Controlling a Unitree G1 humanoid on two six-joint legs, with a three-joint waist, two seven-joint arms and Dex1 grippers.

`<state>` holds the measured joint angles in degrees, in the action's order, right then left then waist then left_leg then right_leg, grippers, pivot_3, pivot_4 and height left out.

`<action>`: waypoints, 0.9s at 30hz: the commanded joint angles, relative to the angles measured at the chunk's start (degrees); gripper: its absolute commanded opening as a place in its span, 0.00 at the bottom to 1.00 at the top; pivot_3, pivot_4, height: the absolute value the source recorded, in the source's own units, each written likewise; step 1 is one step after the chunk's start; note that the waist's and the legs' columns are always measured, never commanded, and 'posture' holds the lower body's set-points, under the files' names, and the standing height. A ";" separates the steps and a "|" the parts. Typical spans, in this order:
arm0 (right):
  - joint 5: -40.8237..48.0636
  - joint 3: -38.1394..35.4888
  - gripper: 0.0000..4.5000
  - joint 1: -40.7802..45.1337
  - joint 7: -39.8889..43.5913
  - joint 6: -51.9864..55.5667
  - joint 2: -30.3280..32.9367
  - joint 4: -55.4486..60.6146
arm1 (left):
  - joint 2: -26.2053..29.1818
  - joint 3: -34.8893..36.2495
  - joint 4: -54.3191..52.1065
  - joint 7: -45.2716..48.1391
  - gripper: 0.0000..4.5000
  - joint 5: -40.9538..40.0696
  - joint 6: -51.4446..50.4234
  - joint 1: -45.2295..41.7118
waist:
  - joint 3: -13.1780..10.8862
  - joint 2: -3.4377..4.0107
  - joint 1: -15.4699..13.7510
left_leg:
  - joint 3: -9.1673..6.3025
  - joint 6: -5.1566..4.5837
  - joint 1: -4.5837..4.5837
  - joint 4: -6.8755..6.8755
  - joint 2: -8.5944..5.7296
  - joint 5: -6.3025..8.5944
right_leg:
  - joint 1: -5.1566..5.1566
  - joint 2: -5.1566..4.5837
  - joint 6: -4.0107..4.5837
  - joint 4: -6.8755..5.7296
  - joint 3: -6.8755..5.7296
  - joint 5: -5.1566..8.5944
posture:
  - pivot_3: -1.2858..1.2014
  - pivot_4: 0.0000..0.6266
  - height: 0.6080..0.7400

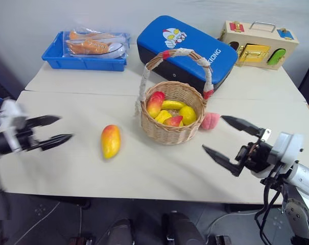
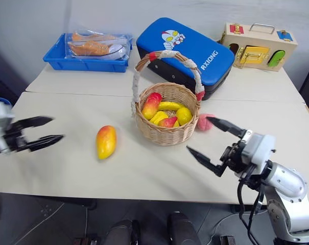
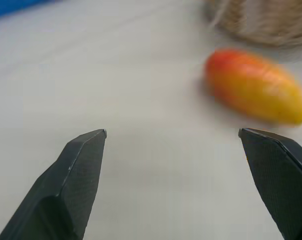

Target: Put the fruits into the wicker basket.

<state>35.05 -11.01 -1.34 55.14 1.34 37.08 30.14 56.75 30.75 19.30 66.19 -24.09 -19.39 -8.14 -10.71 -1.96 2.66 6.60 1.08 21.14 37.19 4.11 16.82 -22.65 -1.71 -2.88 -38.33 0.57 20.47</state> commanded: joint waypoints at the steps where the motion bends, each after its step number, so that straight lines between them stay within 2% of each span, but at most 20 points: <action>1: 0.98 1.88 1.00 0.40 4.86 -0.31 1.54 -0.46 | 1.53 3.07 0.74 -2.07 0.99 0.04 -2.73 3.58 | 0.03 -0.06 -0.87 | -0.05 -0.04 0.03 0.00 -0.04 0.02 | 0.02 -0.08 0.00 0.04 -0.07 0.00 | 0.52 0.24 1.00; 5: 1.18 1.65 1.00 1.11 5.56 -0.85 0.81 -1.92 | 3.12 2.61 0.94 -4.13 0.99 0.46 -7.45 6.51 | 0.07 -0.12 -1.21 | -0.24 -0.16 0.09 -0.04 -0.19 0.10 | 0.14 -0.32 0.01 0.22 -0.29 0.00 | 0.52 0.24 1.00; 8: 1.38 1.02 1.00 1.50 5.91 -0.81 0.85 -2.85 | 2.71 1.98 -6.73 -4.95 0.99 -4.90 -16.70 4.21 | 0.09 -0.16 -1.12 | -0.28 -0.18 0.09 -0.11 -0.29 0.09 | 0.15 -0.50 0.01 0.23 -0.46 0.00 | 0.52 0.24 1.00; 12: 1.04 1.14 1.00 2.33 5.67 0.08 1.24 -3.62 | -1.58 -4.80 -17.71 -12.93 0.99 -12.79 -34.52 -8.28 | 0.09 -0.14 -1.48 | -0.38 -0.22 0.11 -0.09 -0.36 0.05 | 0.27 -0.68 0.00 0.21 -0.72 0.00 | 0.52 0.24 1.00; 14: 0.82 1.24 1.00 2.97 5.44 0.44 1.24 -3.83 | -4.71 -8.82 -20.68 -18.33 0.99 -14.71 -43.59 -14.91 | 0.08 -0.13 -1.39 | -0.37 -0.22 0.11 -0.08 -0.41 0.02 | 0.30 -0.70 -0.03 0.20 -0.73 -0.02 | 0.52 0.24 1.00; 16: 0.62 1.42 1.00 3.66 4.97 0.94 1.20 -3.72 | -8.06 -14.23 -22.38 -21.96 0.99 -14.23 -48.43 -19.53 | 0.08 -0.13 -1.05 | -0.35 -0.22 0.11 -0.07 -0.43 0.02 | 0.27 -0.67 -0.13 0.10 -0.72 -0.07 | 0.52 0.24 1.00; 18: 0.44 1.66 1.00 4.31 4.28 1.53 1.09 -3.31 | -10.81 -19.13 -22.65 -24.07 0.99 -12.78 -49.99 -22.20 | 0.08 -0.13 -0.56 | -0.25 -0.06 0.07 -0.05 -0.40 -0.04 | 0.16 -0.58 -0.23 -0.09 -0.62 -0.10 | 0.52 0.24 1.00; 23: 0.16 1.77 1.00 5.11 1.93 3.45 0.95 -1.77 | -17.75 -24.33 -20.61 -29.94 0.99 -10.34 -51.96 -25.38 | 0.07 -0.12 -0.36 | -0.21 0.28 0.07 -0.01 -0.28 -0.23 | -0.01 -0.25 -0.23 -0.19 -0.33 -0.10 | 0.52 0.24 1.00; 27: 0.33 0.98 1.00 4.58 -0.18 4.77 0.90 -0.26 | -16.07 -28.80 -21.18 -28.69 0.80 -8.06 -49.38 -24.08 | 0.08 -0.10 -0.43 | -0.21 0.35 0.01 -0.01 -0.25 -0.27 | 0.01 -0.19 -0.22 -0.21 -0.24 -0.09 | 0.52 0.24 1.00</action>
<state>34.65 -8.86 3.46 55.98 5.76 37.89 27.18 39.27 3.69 -1.72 37.31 -34.44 -69.52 -33.21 -10.63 -2.06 2.22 6.41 1.43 21.09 37.17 3.86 16.55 -22.59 -1.91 -3.10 -38.54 0.35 20.38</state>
